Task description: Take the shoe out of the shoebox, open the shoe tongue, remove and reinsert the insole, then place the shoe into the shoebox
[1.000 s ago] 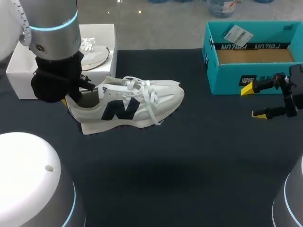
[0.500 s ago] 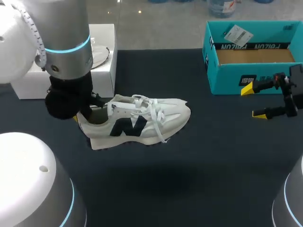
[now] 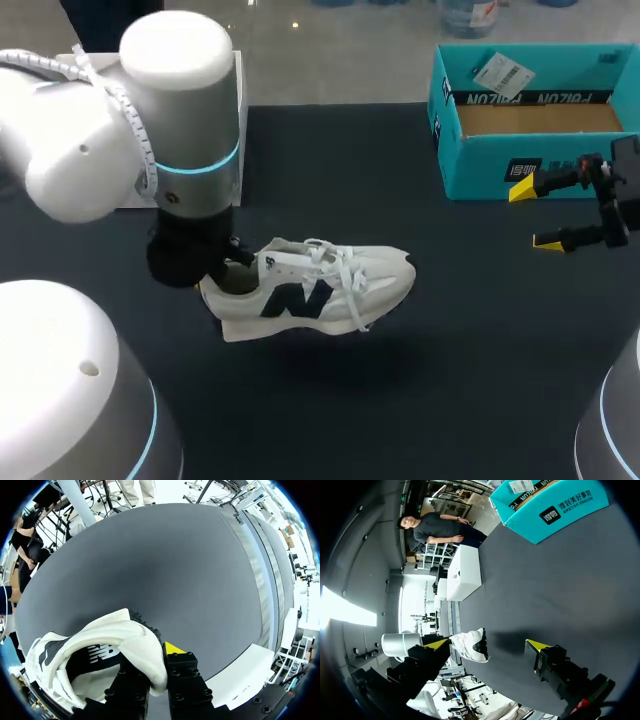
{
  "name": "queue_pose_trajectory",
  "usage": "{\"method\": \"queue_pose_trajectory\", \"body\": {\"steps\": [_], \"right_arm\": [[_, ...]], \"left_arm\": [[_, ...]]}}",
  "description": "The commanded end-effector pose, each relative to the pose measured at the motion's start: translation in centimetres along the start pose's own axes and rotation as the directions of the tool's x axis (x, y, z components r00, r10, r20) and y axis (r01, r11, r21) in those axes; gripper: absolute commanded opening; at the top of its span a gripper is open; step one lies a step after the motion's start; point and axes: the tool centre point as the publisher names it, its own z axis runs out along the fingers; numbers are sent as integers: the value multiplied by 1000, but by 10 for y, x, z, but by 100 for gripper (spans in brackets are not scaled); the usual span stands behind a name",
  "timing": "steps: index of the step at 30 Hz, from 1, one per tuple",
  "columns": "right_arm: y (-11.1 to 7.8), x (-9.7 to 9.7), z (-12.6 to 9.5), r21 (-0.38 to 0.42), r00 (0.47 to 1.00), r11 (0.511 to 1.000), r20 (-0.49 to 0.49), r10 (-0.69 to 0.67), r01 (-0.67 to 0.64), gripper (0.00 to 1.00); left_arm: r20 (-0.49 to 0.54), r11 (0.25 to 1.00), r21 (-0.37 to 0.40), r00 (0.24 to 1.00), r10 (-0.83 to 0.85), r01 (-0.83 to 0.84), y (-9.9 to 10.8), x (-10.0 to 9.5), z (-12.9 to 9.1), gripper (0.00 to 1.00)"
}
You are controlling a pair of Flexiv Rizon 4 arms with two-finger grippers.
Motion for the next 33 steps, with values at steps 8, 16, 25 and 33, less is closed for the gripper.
{"method": "queue_pose_trajectory", "body": {"steps": [8,16,25,33], "right_arm": [[-1,0,1,-2,1000,1000,3,1,-1,100],[-1,0,1,-2,1000,1000,3,1,-1,100],[-1,0,1,-2,1000,1000,3,1,-1,100],[-1,0,1,-2,1000,1000,3,1,-1,100]], "left_arm": [[-10,999,29,1000,23,-23,7,-28,57,0],[-15,999,33,1000,18,-17,11,-31,75,0],[-68,999,33,997,30,-28,12,-38,85,43],[-72,999,26,997,19,-18,8,-39,76,100]]}}
